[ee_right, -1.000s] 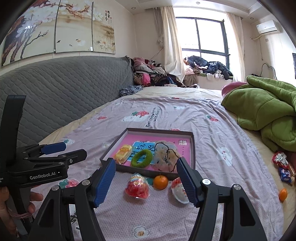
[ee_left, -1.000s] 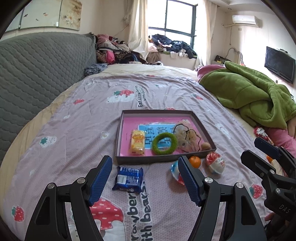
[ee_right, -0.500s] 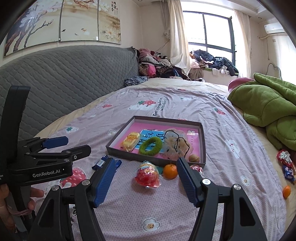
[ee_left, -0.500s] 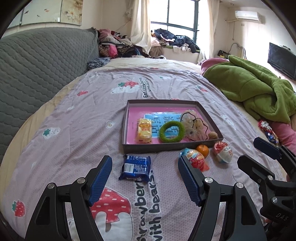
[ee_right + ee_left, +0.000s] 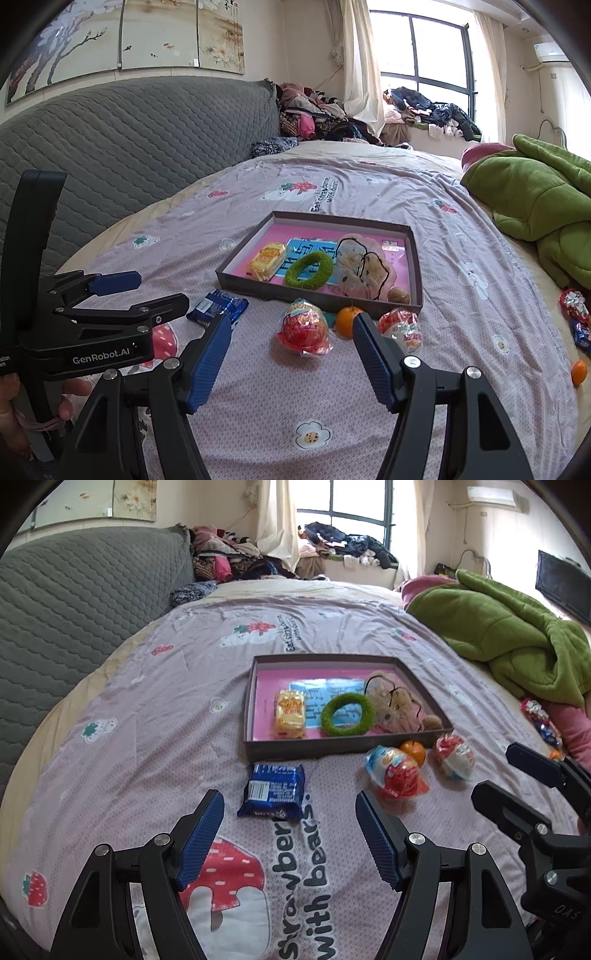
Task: Organize objects
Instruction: 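Move the left gripper toward the blue biscuit packet while the right approaches the red egg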
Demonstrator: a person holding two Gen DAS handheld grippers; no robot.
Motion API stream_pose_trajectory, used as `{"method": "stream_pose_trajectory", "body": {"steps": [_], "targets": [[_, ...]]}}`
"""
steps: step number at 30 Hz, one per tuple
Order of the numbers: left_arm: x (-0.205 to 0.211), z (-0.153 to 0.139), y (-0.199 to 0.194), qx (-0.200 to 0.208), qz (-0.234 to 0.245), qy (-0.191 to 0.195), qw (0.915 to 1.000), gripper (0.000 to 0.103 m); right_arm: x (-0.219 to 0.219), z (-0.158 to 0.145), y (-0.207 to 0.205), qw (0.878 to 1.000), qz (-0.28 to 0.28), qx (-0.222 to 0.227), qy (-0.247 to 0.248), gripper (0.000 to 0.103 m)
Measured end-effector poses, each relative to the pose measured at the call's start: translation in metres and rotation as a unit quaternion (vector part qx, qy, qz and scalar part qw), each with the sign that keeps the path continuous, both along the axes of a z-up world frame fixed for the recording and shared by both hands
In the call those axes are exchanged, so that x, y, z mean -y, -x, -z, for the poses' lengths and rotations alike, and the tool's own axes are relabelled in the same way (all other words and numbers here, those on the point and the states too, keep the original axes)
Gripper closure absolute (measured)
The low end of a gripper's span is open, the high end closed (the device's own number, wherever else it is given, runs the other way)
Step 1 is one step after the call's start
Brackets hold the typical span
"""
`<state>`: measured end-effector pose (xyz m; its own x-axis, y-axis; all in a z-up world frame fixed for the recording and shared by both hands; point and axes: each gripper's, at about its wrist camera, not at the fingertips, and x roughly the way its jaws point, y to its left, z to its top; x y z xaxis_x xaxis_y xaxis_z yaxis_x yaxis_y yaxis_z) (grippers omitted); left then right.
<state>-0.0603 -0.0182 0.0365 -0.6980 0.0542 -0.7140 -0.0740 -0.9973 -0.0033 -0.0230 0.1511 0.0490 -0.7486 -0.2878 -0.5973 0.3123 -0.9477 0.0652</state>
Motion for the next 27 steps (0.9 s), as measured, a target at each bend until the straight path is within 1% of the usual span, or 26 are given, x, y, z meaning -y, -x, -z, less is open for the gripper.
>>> {"method": "stream_pose_trajectory", "body": {"steps": [8, 27], "targets": [[-0.002, 0.019, 0.001, 0.028, 0.005, 0.009, 0.9996, 0.028, 0.001, 0.014, 0.003, 1.000, -0.001, 0.021, 0.001, 0.035], [0.005, 0.054, 0.010, 0.097, 0.000, 0.000, 0.9953, 0.028, 0.008, 0.041, 0.011, 0.998, -0.009, 0.069, -0.001, 0.035]]}}
